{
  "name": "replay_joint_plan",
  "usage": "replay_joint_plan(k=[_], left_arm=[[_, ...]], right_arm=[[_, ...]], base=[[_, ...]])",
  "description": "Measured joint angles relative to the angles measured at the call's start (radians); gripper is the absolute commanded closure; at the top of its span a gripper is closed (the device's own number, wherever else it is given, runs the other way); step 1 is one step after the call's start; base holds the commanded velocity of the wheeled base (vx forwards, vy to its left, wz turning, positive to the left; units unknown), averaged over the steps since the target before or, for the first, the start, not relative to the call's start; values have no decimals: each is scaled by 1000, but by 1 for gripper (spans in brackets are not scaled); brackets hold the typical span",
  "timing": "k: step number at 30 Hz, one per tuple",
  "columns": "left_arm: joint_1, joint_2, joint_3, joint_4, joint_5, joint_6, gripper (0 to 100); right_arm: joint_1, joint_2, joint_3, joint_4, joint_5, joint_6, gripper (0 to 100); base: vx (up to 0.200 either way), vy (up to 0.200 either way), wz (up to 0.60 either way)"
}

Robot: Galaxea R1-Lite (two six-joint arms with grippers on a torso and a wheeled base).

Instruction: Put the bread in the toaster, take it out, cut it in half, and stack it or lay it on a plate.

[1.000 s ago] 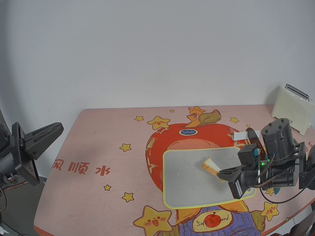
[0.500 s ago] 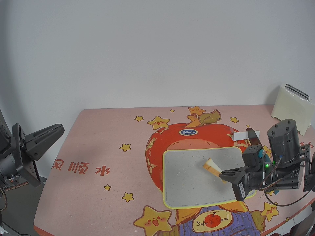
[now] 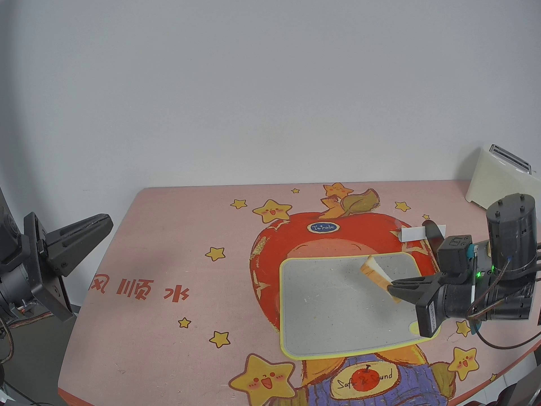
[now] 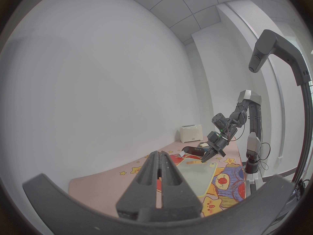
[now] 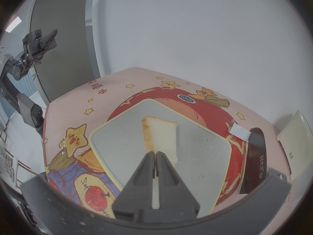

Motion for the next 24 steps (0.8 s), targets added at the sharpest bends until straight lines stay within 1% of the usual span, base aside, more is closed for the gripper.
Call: replay_joint_plan(k=[9,15,17,24], left_arm=[[0,0,-3,-1,-4,-10,100],[1,0,-13,-2,-6,-39,100],[1,0,-15,-3,-6,-43,100],[1,0,-15,-3,-6,-43,100]], right_arm=[[5,-11,1,0,-6,4,100],[6,-11,0,0,-7,9,100],[6,-11,0,0,-7,9,100],[7,-12,1,0,-9,8,100]], base=[[0,0,0],[0,0,0],[0,-200,0],[0,-200,0]])
